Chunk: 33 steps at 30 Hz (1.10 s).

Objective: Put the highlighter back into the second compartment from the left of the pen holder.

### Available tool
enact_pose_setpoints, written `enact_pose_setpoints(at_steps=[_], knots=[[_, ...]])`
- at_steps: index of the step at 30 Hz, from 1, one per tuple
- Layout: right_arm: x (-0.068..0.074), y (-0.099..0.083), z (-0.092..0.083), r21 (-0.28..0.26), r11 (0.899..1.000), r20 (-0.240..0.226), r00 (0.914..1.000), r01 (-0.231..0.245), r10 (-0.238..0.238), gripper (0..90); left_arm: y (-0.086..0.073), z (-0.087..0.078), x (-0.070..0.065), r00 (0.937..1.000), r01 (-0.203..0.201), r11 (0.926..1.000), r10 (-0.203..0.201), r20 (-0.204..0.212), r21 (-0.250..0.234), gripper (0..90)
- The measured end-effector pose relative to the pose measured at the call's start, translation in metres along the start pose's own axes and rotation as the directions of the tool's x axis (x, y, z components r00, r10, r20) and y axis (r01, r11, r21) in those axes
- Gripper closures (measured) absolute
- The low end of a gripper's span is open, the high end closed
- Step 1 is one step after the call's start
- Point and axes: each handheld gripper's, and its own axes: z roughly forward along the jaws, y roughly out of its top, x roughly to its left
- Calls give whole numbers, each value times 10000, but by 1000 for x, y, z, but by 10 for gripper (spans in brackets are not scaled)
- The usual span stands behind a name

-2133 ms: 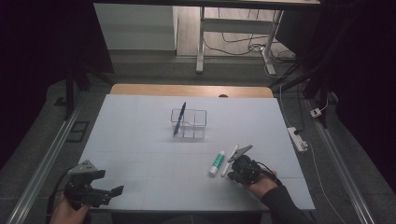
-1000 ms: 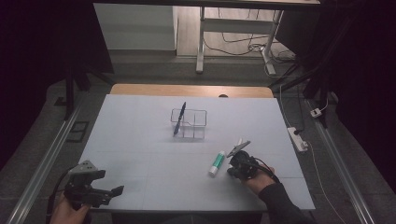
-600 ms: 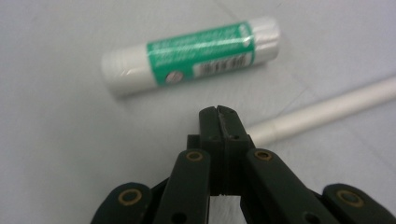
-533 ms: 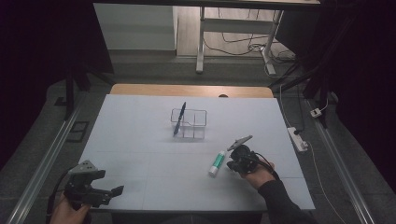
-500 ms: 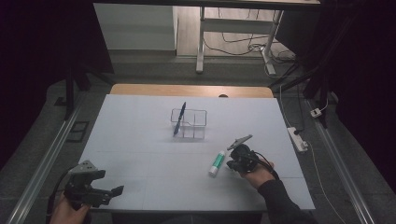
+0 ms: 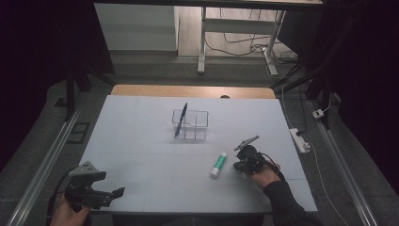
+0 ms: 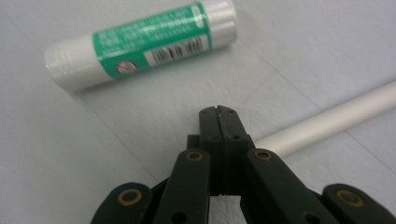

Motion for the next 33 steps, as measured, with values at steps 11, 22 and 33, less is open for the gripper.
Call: enact_pose_setpoints(at_steps=[11,22,33], knots=[[-9,-11,-5,117,9996,159,9996,-248,246,899,0,0,0,10000,1,10000,-1,-1,-4,24],[-25,-7,-27,-595,9874,803,9853,-1463,1508,604,0,0,0,10000,12,10000,-12,1,-12,24],[-56,-2,-29,-344,9425,1813,9253,-3325,3331,340,0,0,0,10000,-1,10000,1,42,-33,24]])
